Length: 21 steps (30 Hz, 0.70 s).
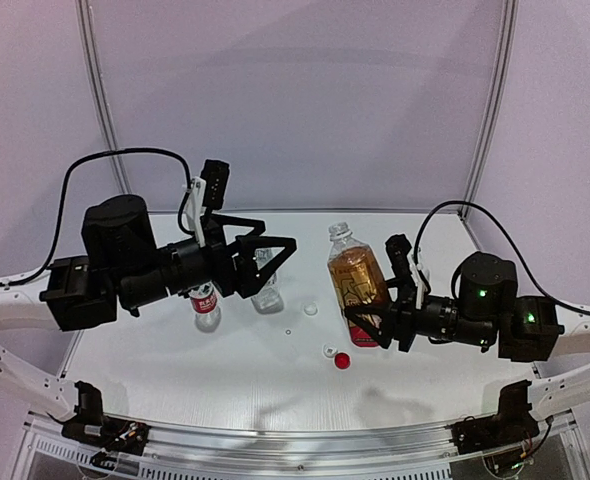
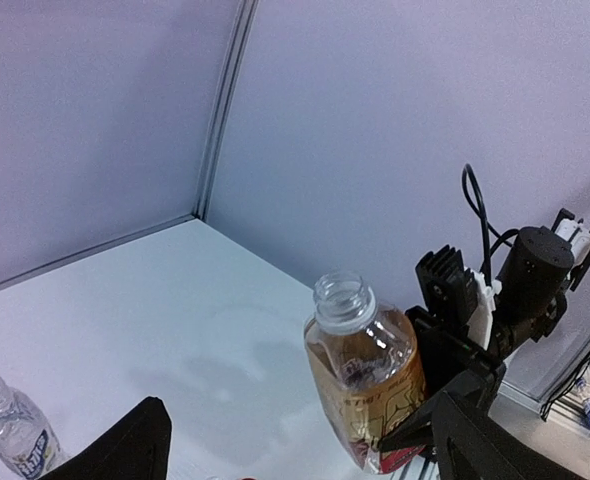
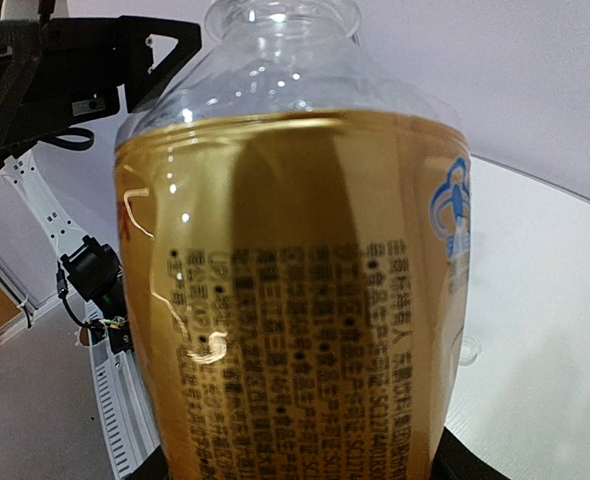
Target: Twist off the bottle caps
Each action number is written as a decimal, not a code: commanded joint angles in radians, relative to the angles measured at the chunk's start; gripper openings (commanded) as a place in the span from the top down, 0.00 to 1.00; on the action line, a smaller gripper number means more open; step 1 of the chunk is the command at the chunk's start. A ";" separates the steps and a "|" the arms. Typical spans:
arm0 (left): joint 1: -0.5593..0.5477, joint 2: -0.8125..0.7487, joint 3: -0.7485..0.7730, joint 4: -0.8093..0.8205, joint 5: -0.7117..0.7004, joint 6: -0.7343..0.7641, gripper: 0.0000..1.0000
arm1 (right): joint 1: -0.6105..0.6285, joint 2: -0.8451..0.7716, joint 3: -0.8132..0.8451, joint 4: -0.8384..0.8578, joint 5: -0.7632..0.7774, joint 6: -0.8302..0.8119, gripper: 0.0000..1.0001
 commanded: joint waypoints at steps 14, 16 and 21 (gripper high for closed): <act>0.056 0.259 0.232 0.028 0.226 -0.119 0.25 | -0.001 0.003 0.019 0.017 -0.050 -0.015 1.00; 0.058 0.276 0.243 0.028 0.233 -0.123 0.28 | -0.002 0.001 0.019 0.017 -0.051 -0.015 1.00; 0.064 0.301 0.255 0.046 0.256 -0.134 0.35 | -0.002 -0.001 0.020 0.016 -0.052 -0.016 1.00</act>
